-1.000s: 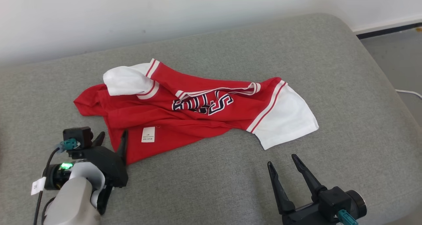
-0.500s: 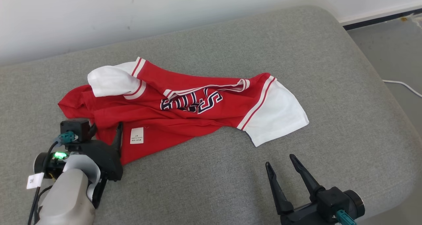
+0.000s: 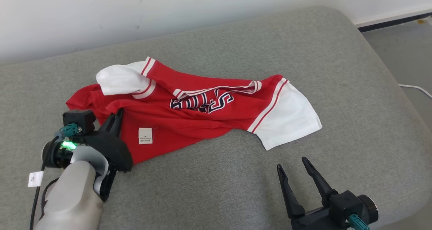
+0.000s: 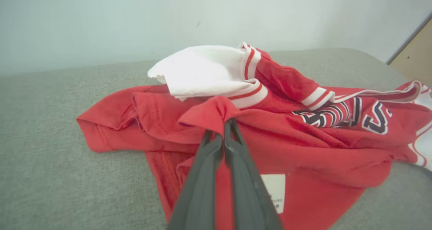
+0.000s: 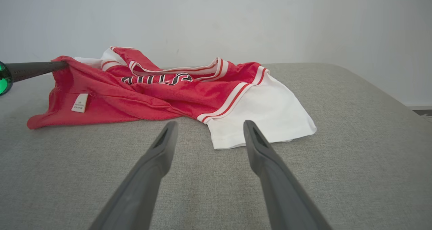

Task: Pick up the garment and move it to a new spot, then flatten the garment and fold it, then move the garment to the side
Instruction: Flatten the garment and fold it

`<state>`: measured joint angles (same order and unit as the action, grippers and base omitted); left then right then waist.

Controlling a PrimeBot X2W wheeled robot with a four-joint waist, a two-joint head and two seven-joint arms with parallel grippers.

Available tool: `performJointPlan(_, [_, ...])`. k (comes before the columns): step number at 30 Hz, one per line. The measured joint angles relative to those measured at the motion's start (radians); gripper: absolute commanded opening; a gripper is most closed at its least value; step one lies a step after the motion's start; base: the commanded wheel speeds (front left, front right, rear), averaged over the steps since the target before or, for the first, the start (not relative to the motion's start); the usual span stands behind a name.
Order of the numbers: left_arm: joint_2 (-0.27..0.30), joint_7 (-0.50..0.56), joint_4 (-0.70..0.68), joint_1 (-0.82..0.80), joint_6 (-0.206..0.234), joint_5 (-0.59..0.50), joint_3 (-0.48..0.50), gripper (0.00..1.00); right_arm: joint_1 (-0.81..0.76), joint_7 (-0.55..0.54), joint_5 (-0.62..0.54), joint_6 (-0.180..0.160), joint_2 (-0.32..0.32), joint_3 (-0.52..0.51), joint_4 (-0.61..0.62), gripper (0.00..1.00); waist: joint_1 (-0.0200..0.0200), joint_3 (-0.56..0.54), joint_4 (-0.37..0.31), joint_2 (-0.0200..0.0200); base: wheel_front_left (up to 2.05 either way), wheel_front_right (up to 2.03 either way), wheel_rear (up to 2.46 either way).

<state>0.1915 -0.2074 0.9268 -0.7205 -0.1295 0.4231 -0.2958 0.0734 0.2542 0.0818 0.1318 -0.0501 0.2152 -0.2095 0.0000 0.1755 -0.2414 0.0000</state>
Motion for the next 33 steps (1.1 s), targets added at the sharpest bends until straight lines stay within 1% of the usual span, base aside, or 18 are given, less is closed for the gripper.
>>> performJointPlan(3, [-0.009, 0.008, -0.048, 0.001, 0.0, 0.035, -0.009, 0.0, -0.006, 0.0, 0.001, 0.0, 0.0, -0.008, 0.0, 1.0, 0.0, -0.004, 0.02, 0.0, 0.0, 0.0, 0.0])
performJointPlan(7, [-0.008, 0.07, -0.142, 0.04, -0.001, 0.1, -0.026, 0.0, -0.014, 0.0, 0.006, 0.0, 0.0, -0.016, -0.002, 1.0, 0.0, -0.017, 0.052, 0.0, 0.0, 0.0, 0.0])
performJointPlan(12, [-0.004, 0.182, -0.318, 0.174, -0.001, 0.203, -0.028, 0.0, -0.025, 0.0, 0.014, 0.0, 0.0, -0.032, -0.008, 1.0, 0.0, -0.043, 0.089, 0.0, 0.0, 0.0, 0.0])
performJointPlan(13, [-0.004, 0.182, -0.318, 0.174, -0.001, 0.203, -0.028, 0.0, -0.025, 0.0, 0.014, 0.0, 0.0, -0.032, -0.008, 1.0, 0.0, -0.043, 0.089, 0.0, 0.0, 0.0, 0.0])
performJointPlan(15, [-0.001, 0.225, -0.41, 0.244, 0.006, 0.22, -0.03, 0.0, -0.034, 0.0, 0.015, 0.0, 0.0, -0.039, -0.01, 1.0, 0.0, -0.056, 0.104, 0.0, 0.0, 0.0, 0.0])
performJointPlan(18, [0.006, 0.284, -0.556, 0.352, 0.038, 0.259, -0.027, 0.0, -0.038, 0.0, 0.016, 0.0, 0.0, -0.045, -0.012, 1.0, 0.0, -0.076, 0.122, 0.0, 0.0, 0.0, 0.0])
performJointPlan(22, [0.029, 0.36, -0.72, 0.47, 0.098, 0.271, -0.032, 0.0, -0.044, 0.0, 0.024, 0.0, 0.0, -0.047, -0.012, 1.0, -0.0001, -0.098, 0.145, 0.0, 0.0, 0.0, 0.0])
performJointPlan(24, [0.048, 0.396, -0.769, 0.51, 0.127, 0.273, -0.03, 0.0, -0.044, 0.0, 0.031, 0.0, 0.0, -0.039, -0.015, 1.0, -0.0001, -0.108, 0.152, 0.0, 0.0, 0.0, 0.0])
performJointPlan(27, [0.049, 0.463, -0.844, 0.557, 0.171, 0.311, -0.023, 0.0, -0.044, 0.0, 0.033, 0.0, 0.001, -0.03, -0.018, 1.0, -0.0001, -0.118, 0.155, 0.0, 0.0, 0.0, 0.0])
performJointPlan(28, [0.054, 0.489, -0.863, 0.566, 0.192, 0.31, -0.023, 0.0, -0.044, 0.0, 0.033, 0.0, 0.0, -0.029, -0.019, 1.0, -0.0001, -0.12, 0.154, -0.0001, 0.0, 0.0, 0.0])
performJointPlan(29, [0.076, 0.523, -0.889, 0.572, 0.219, 0.308, -0.016, 0.0, -0.044, 0.0, 0.035, 0.0, 0.0, -0.028, -0.019, 1.0, -0.0002, -0.119, 0.15, -0.0001, 0.0, 0.0, 0.0])
performJointPlan(31, [0.091, 0.551, -0.9, 0.572, 0.239, 0.309, -0.006, 0.0, -0.043, 0.0, 0.036, 0.0, 0.0, -0.026, -0.021, 1.0, -0.0001, -0.119, 0.143, 0.0, 0.0, 0.0, 0.0])
performJointPlan(33, [0.076, 0.574, -0.938, 0.573, 0.253, 0.346, 0.01, 0.0, -0.042, 0.001, 0.036, 0.0, 0.001, -0.03, -0.022, 1.0, -0.0001, -0.119, 0.133, 0.0, 0.0, 0.0, 0.0])
